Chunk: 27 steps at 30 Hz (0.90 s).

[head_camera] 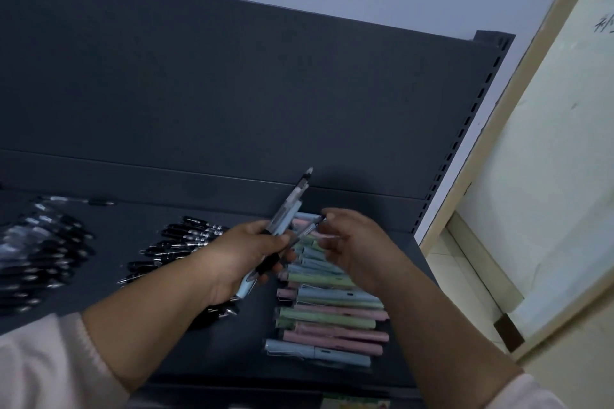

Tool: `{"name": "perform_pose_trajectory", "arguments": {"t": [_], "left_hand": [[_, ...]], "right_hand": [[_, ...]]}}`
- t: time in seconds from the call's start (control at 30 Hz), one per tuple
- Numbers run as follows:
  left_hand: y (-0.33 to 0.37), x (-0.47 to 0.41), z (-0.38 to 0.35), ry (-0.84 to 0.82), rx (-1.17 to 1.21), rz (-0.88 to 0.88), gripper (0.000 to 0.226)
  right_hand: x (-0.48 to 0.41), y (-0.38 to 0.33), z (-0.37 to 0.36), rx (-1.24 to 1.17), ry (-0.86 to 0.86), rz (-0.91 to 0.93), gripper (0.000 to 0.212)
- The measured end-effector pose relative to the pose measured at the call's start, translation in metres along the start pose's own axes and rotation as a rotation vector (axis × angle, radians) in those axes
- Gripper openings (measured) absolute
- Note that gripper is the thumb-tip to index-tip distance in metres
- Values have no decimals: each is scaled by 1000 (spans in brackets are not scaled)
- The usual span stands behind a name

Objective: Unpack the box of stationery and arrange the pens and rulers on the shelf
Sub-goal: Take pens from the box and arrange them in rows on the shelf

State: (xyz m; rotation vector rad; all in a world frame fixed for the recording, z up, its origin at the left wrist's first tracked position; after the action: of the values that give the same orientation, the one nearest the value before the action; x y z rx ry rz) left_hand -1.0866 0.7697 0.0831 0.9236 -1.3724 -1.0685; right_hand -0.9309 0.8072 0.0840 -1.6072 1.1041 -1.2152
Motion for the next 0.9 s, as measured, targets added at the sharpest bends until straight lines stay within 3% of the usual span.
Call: {"name": "perform_pose_trajectory", "arguments": {"t": [0.03, 0.1, 0.2, 0.3, 0.4, 0.53, 0.6, 0.73, 0.9], "left_hand": [[0, 0, -1, -12, -1, 1, 12], [-2, 0, -6, -62, -17, 16, 14], [-5, 1, -8, -93, -38, 50, 13], [-3, 2, 2, -11, -129, 24, 12], [5, 2, 19, 83, -398, -92, 11], [19, 8, 30, 225, -1025, -296, 18], [25, 15, 32, 293, -1190, -380, 16], [34, 25, 41, 371, -1322, -446, 16], [31, 30, 73, 435, -1222, -311, 17]], "right_hand": [[3, 5, -12, -158, -73, -71, 13], [7, 10, -31, -222, -161, -121, 15], [5, 14, -34, -228, -79, -128, 11], [2, 6, -25, -237, 2, -82, 11], [2, -3, -25, -210, -32, -43, 11], [3, -5, -47, -103, -90, -6, 6], [3, -4, -59, -89, -102, 1, 4], [3, -3, -73, -91, -131, -2, 5], [2, 0, -77, -82, -139, -18, 8]]}}
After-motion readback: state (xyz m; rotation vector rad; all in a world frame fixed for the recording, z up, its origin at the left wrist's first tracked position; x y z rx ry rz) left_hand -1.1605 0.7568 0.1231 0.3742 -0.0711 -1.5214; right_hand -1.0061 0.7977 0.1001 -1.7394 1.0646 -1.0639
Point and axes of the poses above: each hand's wrist, its own x-axis away from the middle knuckle, its own z-axis out of the back of the hand, y = z × x, the point moved 9 cm from there along -x, towards the middle knuckle, and after that the axes turned 4 degrees about -x, right-handed, at the moved point
